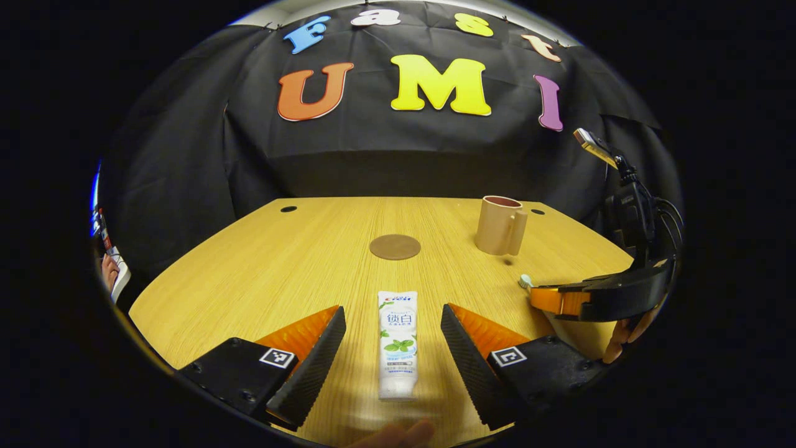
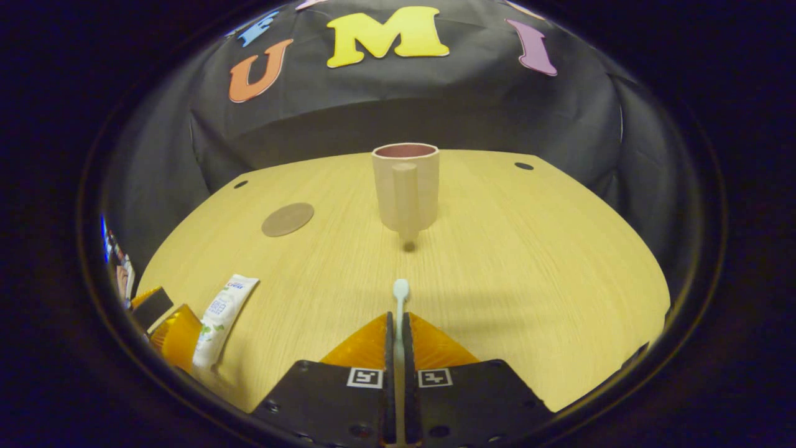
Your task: Put the toothbrush and toothpaste on the desktop into the cup, then pick up the cup and place it on the coaster on the desktop.
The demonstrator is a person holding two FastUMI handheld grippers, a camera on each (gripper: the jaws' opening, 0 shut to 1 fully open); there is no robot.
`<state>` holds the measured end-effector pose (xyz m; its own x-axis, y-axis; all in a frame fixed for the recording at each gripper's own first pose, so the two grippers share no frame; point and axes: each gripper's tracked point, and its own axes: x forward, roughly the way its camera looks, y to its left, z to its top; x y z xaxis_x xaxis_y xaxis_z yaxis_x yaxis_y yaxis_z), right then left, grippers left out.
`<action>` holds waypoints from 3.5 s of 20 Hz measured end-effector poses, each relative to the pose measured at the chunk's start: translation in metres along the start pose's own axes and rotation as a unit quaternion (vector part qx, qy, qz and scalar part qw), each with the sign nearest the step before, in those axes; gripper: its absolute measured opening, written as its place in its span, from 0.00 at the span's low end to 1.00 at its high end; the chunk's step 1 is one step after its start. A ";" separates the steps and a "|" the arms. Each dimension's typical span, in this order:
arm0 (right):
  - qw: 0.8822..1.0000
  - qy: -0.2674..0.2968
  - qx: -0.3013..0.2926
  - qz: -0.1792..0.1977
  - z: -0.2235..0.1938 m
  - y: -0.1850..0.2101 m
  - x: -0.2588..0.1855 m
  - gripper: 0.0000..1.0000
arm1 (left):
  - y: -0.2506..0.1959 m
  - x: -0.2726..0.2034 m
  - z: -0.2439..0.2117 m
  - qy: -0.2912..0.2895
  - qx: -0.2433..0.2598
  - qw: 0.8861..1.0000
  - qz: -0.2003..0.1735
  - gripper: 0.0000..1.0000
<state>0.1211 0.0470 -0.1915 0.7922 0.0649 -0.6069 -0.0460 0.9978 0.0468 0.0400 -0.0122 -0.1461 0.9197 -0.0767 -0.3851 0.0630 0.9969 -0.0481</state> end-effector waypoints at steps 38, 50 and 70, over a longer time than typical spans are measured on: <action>0.989 -0.123 -0.017 0.076 0.009 -0.001 -0.122 0.01 | -0.002 0.019 -0.035 0.147 0.000 0.989 -0.022 0.39; 0.984 -0.153 -0.053 0.079 0.033 0.011 -0.133 0.01 | 0.011 -0.016 0.044 -0.019 -0.026 0.999 0.002 0.38; 0.959 -0.273 -0.043 0.061 0.246 0.022 -0.099 0.01 | 0.024 -0.033 0.115 -0.080 -0.031 0.996 0.003 0.38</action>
<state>0.1912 0.0606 0.0648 0.9772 0.1900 -0.0947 -0.1898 0.9818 0.0112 0.0560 0.0162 -0.0292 0.9705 -0.0606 -0.2335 0.0367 0.9938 -0.1054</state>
